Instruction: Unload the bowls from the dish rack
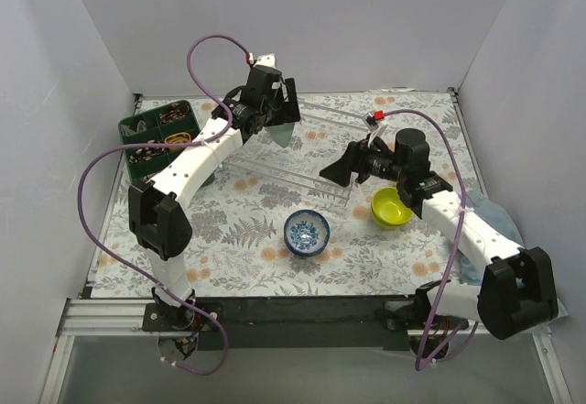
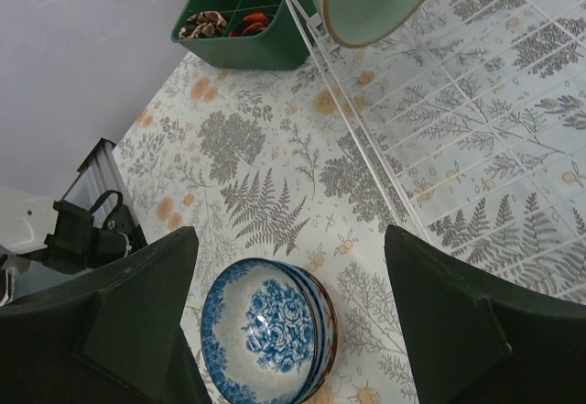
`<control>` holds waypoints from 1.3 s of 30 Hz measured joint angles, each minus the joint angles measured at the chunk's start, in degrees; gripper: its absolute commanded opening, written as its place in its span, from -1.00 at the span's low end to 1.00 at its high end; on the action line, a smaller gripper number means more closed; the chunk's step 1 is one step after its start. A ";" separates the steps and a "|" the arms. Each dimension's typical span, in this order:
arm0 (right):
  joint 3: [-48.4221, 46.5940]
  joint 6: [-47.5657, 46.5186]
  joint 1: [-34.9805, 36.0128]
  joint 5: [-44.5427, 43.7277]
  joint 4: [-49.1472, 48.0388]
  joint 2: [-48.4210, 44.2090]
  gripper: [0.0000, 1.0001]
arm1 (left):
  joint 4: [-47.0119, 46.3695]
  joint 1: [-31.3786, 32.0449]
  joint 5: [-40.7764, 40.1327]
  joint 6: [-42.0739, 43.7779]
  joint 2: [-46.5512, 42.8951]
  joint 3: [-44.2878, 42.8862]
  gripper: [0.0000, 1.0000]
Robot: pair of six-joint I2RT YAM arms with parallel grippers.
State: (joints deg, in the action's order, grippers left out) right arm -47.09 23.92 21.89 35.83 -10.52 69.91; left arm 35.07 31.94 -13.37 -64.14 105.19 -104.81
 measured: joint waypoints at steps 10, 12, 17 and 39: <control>-5.73 1.33 1.64 -0.57 -9.68 9.77 0.78 | -3.06 -0.02 5.57 -11.61 -1.62 5.18 -1.00; -7.32 1.36 1.99 -0.98 -10.91 11.96 0.77 | -3.72 -0.02 6.91 -13.77 -2.51 6.36 -1.00; -11.43 0.79 2.29 -0.96 -13.09 16.94 0.69 | -6.10 0.00 9.40 -18.10 -4.52 8.79 -1.00; -17.09 -1.86 3.45 5.86 -13.38 21.75 -0.97 | -14.36 -0.22 15.52 -27.50 -11.58 19.17 0.25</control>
State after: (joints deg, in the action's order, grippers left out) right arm -64.18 22.06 25.34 41.69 -23.90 91.66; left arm 20.71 31.73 2.15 -91.64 93.60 -85.65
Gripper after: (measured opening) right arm 0.097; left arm 0.735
